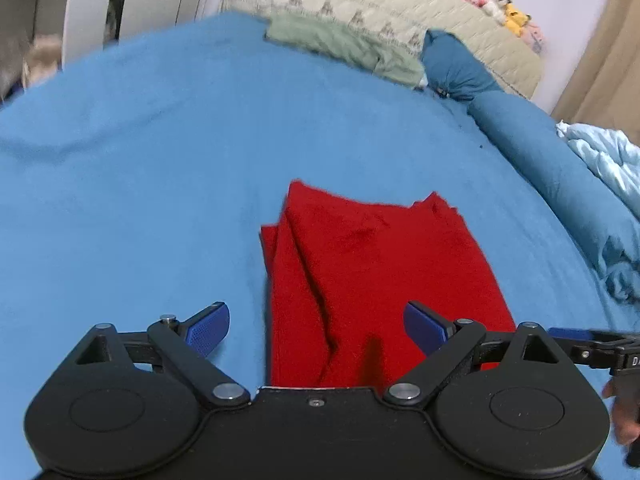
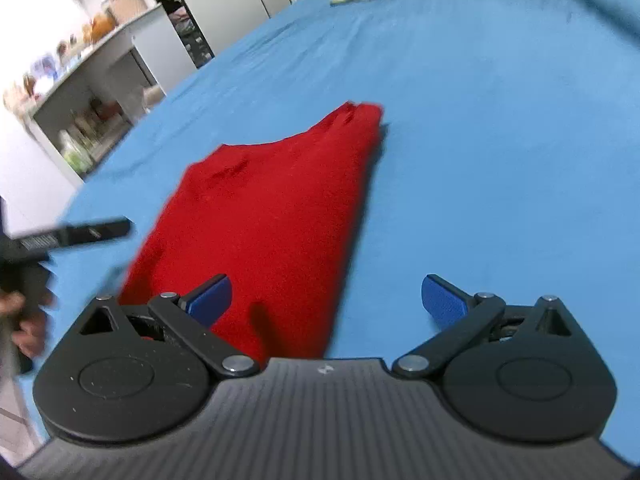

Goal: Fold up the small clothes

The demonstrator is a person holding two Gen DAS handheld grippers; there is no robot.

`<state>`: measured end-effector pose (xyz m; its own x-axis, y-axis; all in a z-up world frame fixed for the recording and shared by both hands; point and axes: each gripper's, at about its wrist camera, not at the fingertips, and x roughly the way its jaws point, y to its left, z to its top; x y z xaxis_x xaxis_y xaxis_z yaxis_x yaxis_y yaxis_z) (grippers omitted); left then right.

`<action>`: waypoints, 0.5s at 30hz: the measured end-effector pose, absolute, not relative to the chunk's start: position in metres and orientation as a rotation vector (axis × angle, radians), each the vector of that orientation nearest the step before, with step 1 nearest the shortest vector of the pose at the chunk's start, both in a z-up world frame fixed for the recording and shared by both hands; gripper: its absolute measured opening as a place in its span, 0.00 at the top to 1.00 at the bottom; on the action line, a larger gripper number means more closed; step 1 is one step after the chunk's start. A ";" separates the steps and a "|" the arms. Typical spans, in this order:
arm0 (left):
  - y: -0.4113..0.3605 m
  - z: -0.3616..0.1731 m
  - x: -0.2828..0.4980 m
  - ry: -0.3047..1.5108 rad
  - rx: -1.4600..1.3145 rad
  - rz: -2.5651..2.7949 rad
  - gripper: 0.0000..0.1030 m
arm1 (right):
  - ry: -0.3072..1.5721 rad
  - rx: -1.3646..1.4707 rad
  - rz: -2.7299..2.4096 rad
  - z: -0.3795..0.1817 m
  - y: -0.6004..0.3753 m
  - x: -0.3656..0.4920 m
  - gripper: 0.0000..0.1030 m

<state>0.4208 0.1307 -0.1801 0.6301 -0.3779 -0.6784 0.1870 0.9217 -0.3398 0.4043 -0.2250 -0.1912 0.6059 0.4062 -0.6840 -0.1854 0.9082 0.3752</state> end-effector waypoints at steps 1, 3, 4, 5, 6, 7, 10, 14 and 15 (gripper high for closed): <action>0.133 -0.185 0.426 0.848 -0.267 -0.334 0.08 | 0.865 0.313 0.354 -0.196 -0.223 0.412 0.00; 0.134 -0.197 0.436 0.879 -0.285 -0.329 0.11 | 0.882 0.370 0.367 -0.206 -0.219 0.427 0.00; 0.133 -0.200 0.439 0.886 -0.281 -0.325 0.12 | 0.891 0.391 0.365 -0.210 -0.216 0.433 0.00; 0.131 -0.203 0.441 0.889 -0.277 -0.318 0.12 | 0.899 0.408 0.363 -0.215 -0.214 0.439 0.00; 0.130 -0.204 0.442 0.885 -0.275 -0.313 0.12 | 0.902 0.416 0.355 -0.218 -0.212 0.443 0.00; 0.128 -0.205 0.441 0.874 -0.272 -0.313 0.12 | 0.906 0.419 0.343 -0.221 -0.210 0.446 0.00; 0.122 -0.204 0.443 0.878 -0.261 -0.324 0.26 | 0.900 0.445 0.326 -0.229 -0.206 0.451 0.08; 0.110 -0.196 0.444 0.896 -0.248 -0.358 0.69 | 0.905 0.446 0.331 -0.227 -0.197 0.452 0.49; 0.106 -0.192 0.443 0.891 -0.234 -0.351 0.72 | 0.899 0.445 0.333 -0.224 -0.197 0.451 0.57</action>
<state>0.4428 0.1064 -0.1923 0.5774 -0.3931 -0.7156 0.2009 0.9179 -0.3421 0.4509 -0.1974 -0.2242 0.5817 0.4565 -0.6732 -0.0926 0.8594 0.5028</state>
